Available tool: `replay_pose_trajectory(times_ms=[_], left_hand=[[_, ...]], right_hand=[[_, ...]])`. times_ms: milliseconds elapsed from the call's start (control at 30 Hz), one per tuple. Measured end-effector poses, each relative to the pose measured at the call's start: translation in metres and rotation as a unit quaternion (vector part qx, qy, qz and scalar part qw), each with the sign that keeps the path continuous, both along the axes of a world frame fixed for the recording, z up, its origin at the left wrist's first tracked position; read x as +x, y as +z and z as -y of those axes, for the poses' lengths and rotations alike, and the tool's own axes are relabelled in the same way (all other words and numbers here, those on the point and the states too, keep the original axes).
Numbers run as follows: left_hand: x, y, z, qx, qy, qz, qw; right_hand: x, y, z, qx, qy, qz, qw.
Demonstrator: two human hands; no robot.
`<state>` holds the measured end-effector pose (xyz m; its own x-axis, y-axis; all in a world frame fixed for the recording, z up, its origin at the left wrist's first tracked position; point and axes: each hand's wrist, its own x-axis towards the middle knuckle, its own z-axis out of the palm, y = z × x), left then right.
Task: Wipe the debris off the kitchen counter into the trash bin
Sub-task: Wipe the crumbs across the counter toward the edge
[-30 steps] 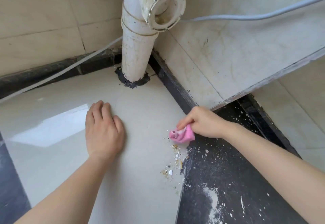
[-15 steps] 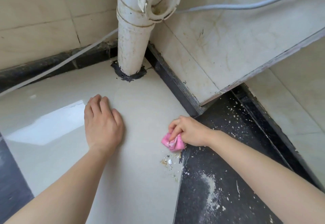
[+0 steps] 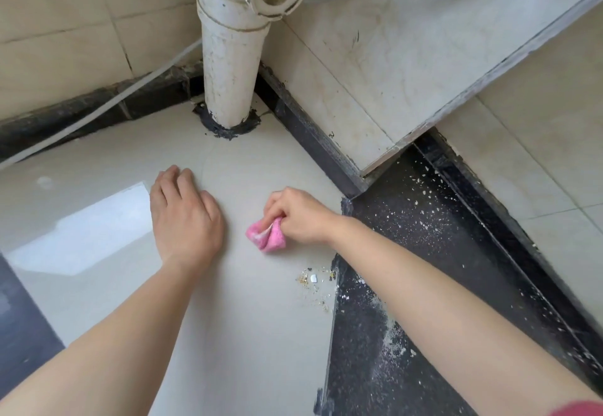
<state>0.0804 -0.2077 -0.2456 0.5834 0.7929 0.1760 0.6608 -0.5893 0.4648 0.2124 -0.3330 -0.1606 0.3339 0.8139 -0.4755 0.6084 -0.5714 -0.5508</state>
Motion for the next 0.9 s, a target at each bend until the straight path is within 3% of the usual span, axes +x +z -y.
replay_pose_trajectory(times_ms=[100, 333, 400, 500, 667, 767, 900], left_hand=[[-0.001, 0.000, -0.001, 0.001, 0.000, 0.006, 1.000], [-0.006, 0.007, 0.005, -0.066, -0.034, 0.025, 0.997], [-0.012, 0.011, 0.013, -0.101, -0.046, 0.054, 0.992], [-0.027, 0.013, 0.035, -0.149, -0.025, 0.084, 0.985], [-0.054, 0.016, 0.083, -0.144, -0.052, 0.079, 0.985], [-0.067, 0.017, 0.105, -0.126, -0.061, 0.072, 0.988], [-0.077, 0.017, 0.125, -0.113, -0.089, 0.021, 0.989]], right_hand=[[-0.008, -0.005, 0.035, -0.041, 0.021, 0.019, 0.999], [-0.004, 0.025, 0.137, -0.243, 0.077, 0.041, 0.966], [-0.002, 0.031, 0.137, -0.227, 0.038, 0.032, 0.973], [-0.009, 0.030, 0.105, -0.099, -0.036, 0.022, 0.994], [-0.052, 0.003, 0.049, 0.019, 0.003, -0.018, 1.000], [-0.055, -0.002, 0.076, 0.005, 0.062, 0.024, 0.998], [-0.042, 0.011, 0.155, -0.151, 0.069, 0.047, 0.985]])
